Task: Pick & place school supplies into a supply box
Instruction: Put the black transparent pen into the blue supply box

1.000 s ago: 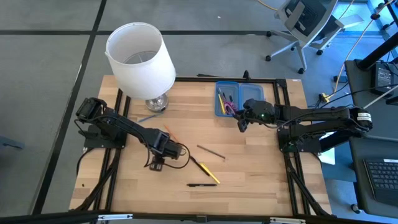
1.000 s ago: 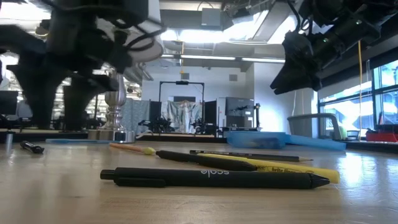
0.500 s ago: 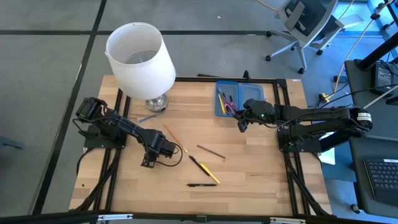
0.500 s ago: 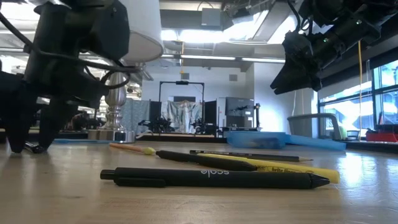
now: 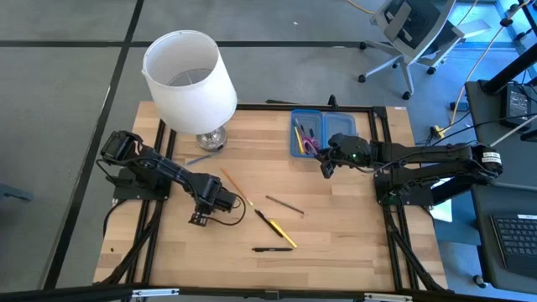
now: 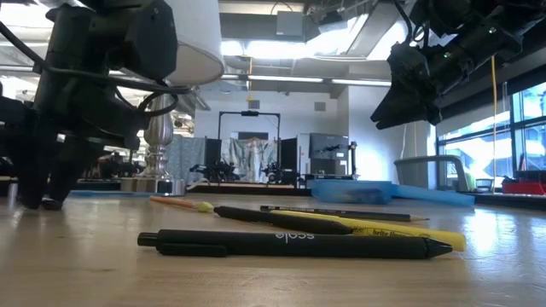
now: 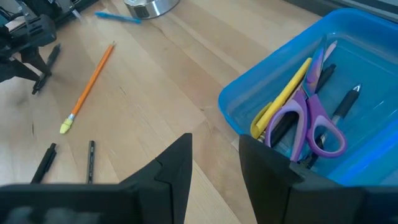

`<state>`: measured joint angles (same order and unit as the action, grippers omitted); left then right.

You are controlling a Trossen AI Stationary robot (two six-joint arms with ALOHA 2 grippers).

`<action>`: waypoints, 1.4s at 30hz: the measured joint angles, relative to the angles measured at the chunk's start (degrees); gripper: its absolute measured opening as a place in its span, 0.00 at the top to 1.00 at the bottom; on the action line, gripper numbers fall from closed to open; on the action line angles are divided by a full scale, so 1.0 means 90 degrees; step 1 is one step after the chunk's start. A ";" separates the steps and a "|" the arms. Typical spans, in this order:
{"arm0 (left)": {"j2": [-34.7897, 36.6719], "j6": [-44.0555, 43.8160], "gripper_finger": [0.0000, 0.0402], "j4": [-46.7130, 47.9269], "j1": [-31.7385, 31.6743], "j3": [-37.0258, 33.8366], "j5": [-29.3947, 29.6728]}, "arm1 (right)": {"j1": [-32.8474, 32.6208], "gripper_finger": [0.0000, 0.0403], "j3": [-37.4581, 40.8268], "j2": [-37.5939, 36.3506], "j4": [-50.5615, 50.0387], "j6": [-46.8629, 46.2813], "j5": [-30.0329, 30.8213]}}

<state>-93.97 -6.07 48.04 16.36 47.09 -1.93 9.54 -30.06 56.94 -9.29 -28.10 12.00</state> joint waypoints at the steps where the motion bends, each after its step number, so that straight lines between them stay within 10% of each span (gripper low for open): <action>1: 0.0000 0.0000 0.79 -0.0008 0.0000 -0.0002 -0.0003 | 0.0000 0.66 0.0000 0.0001 0.0001 0.0000 0.0001; 27: -0.0041 -0.0194 0.95 -0.0311 -0.0025 0.1443 -0.0357 | -0.0002 0.66 0.0000 -0.0001 0.0009 0.0015 -0.0001; 42: -0.0029 0.0493 0.94 -0.4843 -0.0786 0.1829 0.0782 | -0.0987 0.66 0.0000 -0.0004 0.2589 0.2154 -0.1593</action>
<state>-94.24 -1.63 4.45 9.29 63.55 5.10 0.66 -30.06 56.90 14.01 -8.71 -2.34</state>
